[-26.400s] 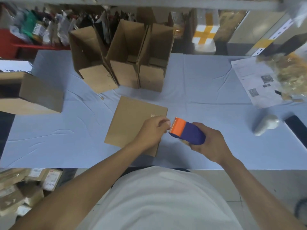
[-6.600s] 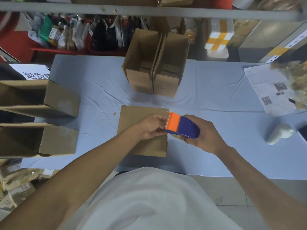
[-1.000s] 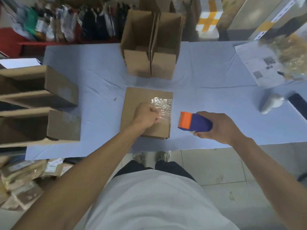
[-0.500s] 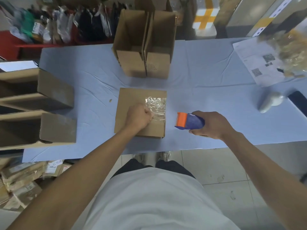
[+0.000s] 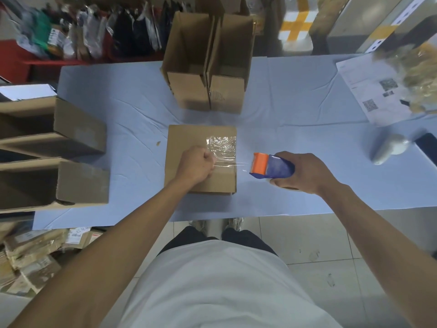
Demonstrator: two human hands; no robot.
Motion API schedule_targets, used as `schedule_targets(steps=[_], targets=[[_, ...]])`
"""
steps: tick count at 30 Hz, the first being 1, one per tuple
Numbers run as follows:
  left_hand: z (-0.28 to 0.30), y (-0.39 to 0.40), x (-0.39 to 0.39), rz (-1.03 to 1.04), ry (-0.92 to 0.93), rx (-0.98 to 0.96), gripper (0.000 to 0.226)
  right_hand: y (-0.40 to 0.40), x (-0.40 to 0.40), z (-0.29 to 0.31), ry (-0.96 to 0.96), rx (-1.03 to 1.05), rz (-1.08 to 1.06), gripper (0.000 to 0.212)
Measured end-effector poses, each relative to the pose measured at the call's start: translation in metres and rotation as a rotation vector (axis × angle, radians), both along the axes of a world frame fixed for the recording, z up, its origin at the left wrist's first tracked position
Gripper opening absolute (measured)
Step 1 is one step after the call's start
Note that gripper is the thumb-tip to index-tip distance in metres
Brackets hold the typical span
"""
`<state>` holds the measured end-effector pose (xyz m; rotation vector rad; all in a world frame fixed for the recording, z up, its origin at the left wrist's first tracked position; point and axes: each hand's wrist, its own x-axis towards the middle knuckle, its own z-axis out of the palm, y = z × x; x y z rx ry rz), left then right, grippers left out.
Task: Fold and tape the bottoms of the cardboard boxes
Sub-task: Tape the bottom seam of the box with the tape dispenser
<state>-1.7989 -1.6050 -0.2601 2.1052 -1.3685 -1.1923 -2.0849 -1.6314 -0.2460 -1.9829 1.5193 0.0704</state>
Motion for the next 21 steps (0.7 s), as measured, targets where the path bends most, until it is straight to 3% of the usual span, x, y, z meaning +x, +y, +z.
schedule_targets(steps=[7, 11, 13, 16, 18, 20, 21], targets=[[-0.013, -0.01, 0.001, -0.041, -0.13, -0.02, 0.03, -0.018, 0.003, -0.002, 0.036, -0.029, 0.071, 0.05], [-0.008, -0.013, -0.006, -0.164, -0.4, 0.006, 0.024, -0.027, 0.006, -0.009, 0.065, 0.013, 0.122, 0.048], [0.001, -0.017, -0.006, -0.158, -0.566, 0.089, 0.034, -0.03, 0.008, -0.013, 0.102, 0.035, 0.15, 0.046], [0.012, -0.025, -0.006, -0.263, -0.653, 0.072, 0.023, -0.033, 0.016, -0.017, 0.136, 0.043, 0.21, 0.044], [0.009, -0.029, -0.011, -0.462, -0.489, -0.075, 0.014, -0.035, 0.024, -0.018, 0.181, 0.025, 0.28, 0.044], [0.008, -0.028, -0.022, -0.617, -0.211, -0.071, 0.021, -0.038, 0.031, -0.018, 0.215, 0.008, 0.319, 0.043], [0.008, -0.029, -0.027, -0.587, -0.108, -0.002, 0.014, -0.04, 0.034, -0.017, 0.228, 0.005, 0.327, 0.042]])
